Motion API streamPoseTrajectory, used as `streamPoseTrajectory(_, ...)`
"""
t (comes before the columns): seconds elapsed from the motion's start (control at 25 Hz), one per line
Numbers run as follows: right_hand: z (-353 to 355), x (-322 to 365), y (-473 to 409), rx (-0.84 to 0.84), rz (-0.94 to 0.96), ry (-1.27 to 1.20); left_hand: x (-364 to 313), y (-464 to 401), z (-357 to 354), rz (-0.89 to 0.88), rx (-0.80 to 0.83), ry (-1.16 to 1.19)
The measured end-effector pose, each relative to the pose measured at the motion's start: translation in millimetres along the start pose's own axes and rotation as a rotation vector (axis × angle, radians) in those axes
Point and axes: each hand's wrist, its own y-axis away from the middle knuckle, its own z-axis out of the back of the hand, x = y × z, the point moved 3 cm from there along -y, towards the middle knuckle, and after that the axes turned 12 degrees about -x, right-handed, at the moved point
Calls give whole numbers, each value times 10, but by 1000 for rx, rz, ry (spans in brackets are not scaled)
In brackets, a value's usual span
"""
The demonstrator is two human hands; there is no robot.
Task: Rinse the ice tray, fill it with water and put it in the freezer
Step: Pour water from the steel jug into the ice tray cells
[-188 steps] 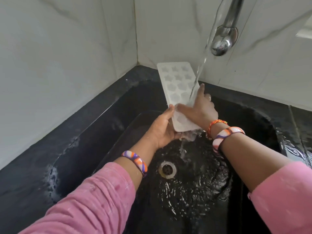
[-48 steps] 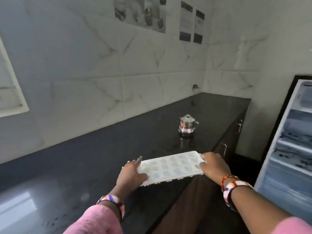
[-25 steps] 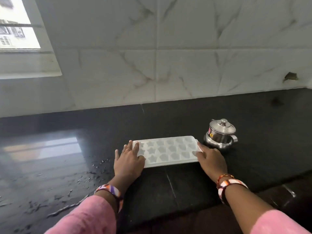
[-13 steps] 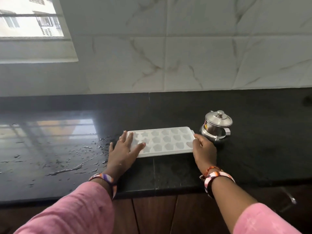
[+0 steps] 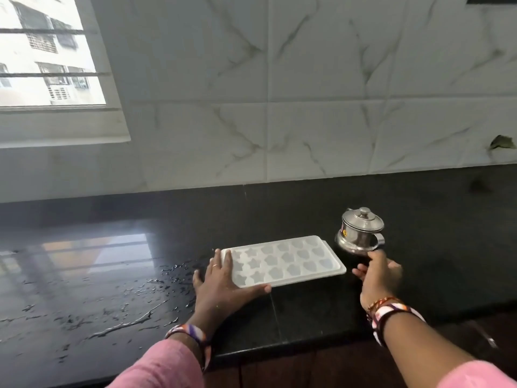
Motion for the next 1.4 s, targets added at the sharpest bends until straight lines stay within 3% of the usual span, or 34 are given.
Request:
streamPoseTrajectory(0.08,-20,109,-29,-39,4,-16,7,5,-9,5,-5,3)
streamPoseTrajectory(0.24,-206,359,-91,32,140,214,24,-6,-17,13,-31,23)
streamPoseTrajectory(0.36,-238,381,-93,88,61,318,9,-4,-33,48,-114,156)
streamPoseTrajectory(0.64,-209,492,-141,96,-43,100,158,-109,-16,290,-453,461)
streamPoseTrajectory(0.92,-557,882,277,399,126,131,101,-75,39,343,-436,509)
streamPoseTrajectory(1.12,-997,725,813,646,68,202,133,-88,43,352,-423,497)
streamPoseTrajectory(1.24,-1111,517,1117,715,87,306,137,-91,43,351,-415,466)
streamPoseTrajectory(1.4,-1191,408,1297,709,315,509,144,-99,21,366,-413,467)
